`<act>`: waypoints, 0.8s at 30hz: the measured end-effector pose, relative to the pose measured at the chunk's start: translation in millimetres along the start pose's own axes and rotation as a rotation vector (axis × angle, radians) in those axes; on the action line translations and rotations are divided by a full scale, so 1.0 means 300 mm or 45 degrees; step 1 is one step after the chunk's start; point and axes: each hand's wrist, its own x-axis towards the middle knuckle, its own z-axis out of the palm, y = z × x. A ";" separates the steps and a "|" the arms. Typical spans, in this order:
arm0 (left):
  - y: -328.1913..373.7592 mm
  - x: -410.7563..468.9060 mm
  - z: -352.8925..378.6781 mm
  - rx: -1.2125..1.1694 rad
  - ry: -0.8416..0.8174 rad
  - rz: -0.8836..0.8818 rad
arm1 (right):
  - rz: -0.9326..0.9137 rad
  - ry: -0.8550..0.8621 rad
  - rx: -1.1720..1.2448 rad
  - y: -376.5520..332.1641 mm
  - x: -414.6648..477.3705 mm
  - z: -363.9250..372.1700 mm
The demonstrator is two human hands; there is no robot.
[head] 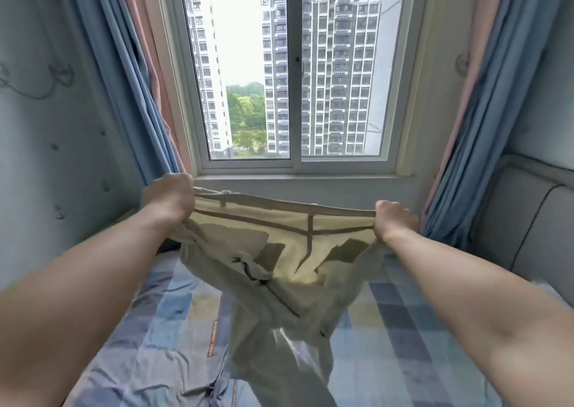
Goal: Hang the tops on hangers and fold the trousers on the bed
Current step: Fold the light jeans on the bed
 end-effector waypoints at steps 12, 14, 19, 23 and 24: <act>-0.074 0.054 -0.036 -0.375 -0.221 -0.098 | 0.181 0.113 1.034 -0.053 0.259 -0.365; -0.089 0.060 -0.024 -0.478 -0.281 -0.018 | 0.133 0.136 1.057 -0.050 0.270 -0.401; -0.146 0.101 -0.072 -0.507 -0.275 0.076 | -0.123 0.219 0.798 -0.015 0.258 -0.516; -0.168 0.179 -0.188 -0.562 -0.269 0.114 | -0.178 0.349 0.639 0.008 0.281 -0.586; -0.169 0.196 -0.223 -0.569 -0.272 0.121 | -0.157 0.382 0.632 0.011 0.293 -0.606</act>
